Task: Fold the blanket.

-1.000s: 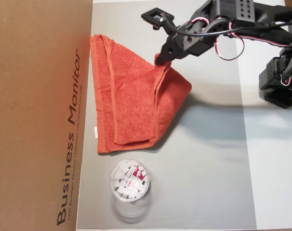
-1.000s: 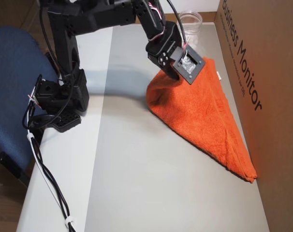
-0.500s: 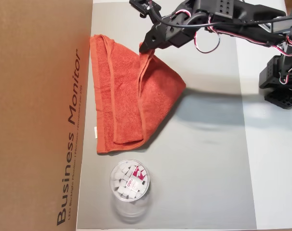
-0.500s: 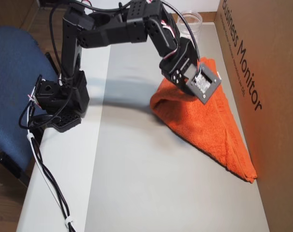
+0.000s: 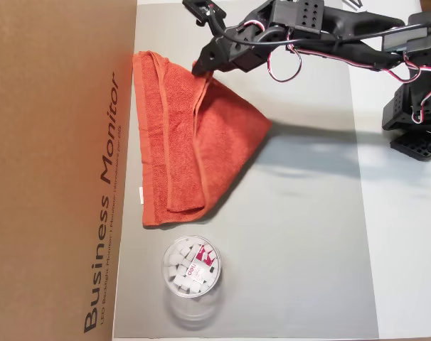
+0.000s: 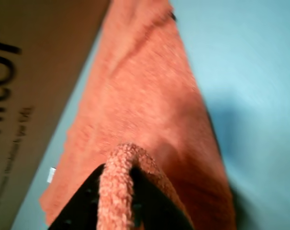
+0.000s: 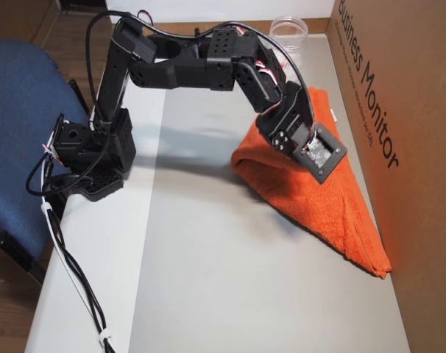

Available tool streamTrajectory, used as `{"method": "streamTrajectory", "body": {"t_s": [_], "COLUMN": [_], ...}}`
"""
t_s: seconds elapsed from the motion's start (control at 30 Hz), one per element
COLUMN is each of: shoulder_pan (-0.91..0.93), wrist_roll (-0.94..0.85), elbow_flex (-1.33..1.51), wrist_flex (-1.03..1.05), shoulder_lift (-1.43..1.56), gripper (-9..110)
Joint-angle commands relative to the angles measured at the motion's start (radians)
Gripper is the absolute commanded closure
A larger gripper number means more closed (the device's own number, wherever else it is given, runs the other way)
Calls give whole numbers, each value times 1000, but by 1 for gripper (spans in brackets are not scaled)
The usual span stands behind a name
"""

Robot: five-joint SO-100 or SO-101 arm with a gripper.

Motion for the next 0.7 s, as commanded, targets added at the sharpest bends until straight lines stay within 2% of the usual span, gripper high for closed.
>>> {"method": "streamTrajectory", "body": {"t_s": [0.0,0.2,0.43,0.67], "shoulder_pan": [6,11,38,64], "wrist_roll": [9,2,-3,12], "elbow_flex": [-115,-213,-253,-325], "wrist_flex": [-18,-25,-155,-164], "shoulder_lift": [3,-11,-77,-149], "gripper": [102,102,102,102]}}
